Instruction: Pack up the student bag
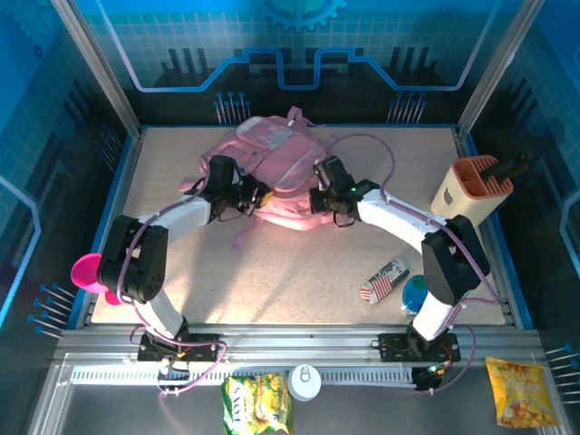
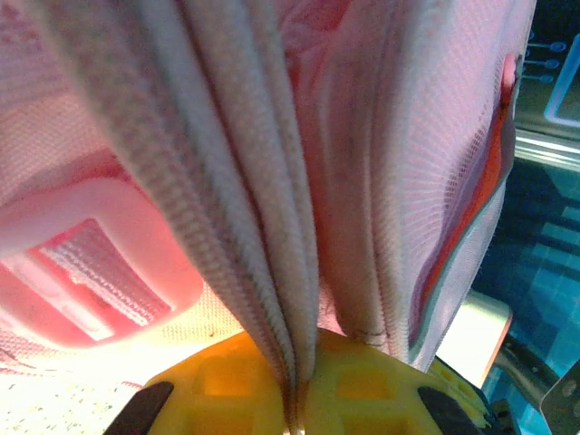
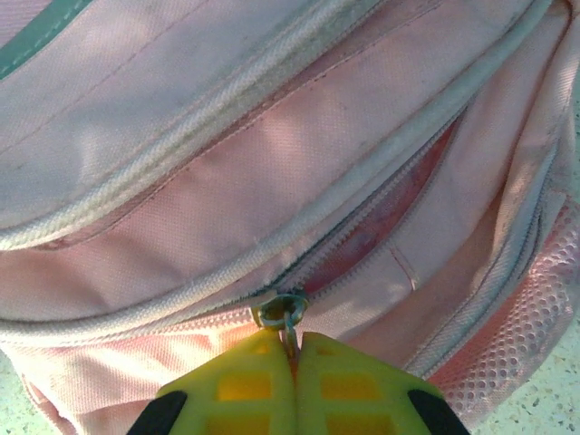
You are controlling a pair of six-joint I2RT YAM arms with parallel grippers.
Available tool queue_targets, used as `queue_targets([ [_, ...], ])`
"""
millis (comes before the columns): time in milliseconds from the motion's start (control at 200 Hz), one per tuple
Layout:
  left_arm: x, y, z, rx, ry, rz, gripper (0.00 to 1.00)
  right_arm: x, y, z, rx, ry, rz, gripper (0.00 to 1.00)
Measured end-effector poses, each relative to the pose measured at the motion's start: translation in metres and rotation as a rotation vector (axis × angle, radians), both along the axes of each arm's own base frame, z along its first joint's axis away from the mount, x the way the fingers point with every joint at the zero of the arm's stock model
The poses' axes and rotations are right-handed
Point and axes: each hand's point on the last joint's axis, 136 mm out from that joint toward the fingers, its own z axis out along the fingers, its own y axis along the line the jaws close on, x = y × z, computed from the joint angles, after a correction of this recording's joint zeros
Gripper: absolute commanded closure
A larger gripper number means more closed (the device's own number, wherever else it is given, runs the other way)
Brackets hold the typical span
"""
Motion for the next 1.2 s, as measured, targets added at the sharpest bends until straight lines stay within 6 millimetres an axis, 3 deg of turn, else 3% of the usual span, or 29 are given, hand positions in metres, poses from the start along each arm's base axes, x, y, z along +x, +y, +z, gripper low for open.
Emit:
queue_targets([
  [160, 0.01, -0.003, 0.002, 0.061, 0.007, -0.071, 0.96, -0.014, 0.0, 0.005, 0.021, -0.038, 0.02, 1.0],
  [275, 0.021, 0.005, 0.001, 0.098, 0.004, -0.095, 0.92, -0.026, 0.012, 0.011, 0.041, -0.055, 0.061, 1.0],
  [335, 0.027, 0.011, 0.002, 0.114, -0.003, -0.095, 0.85, -0.03, 0.021, 0.013, 0.054, -0.055, 0.084, 1.0],
  [525, 0.041, 0.051, 0.001, 0.194, -0.03, 0.009, 0.66, -0.036, 0.058, 0.019, 0.113, -0.025, 0.17, 1.0],
  [695, 0.024, 0.085, 0.015, 0.214, -0.044, 0.107, 0.52, -0.028, 0.093, 0.029, 0.174, -0.004, 0.224, 1.0],
  [915, -0.012, 0.082, 0.032, 0.124, -0.049, 0.167, 0.5, -0.026, 0.121, 0.028, 0.22, 0.026, 0.269, 1.0],
  [1201, -0.033, 0.049, 0.013, -0.017, 0.051, 0.207, 0.6, -0.03, 0.13, 0.021, 0.234, 0.055, 0.284, 1.0],
])
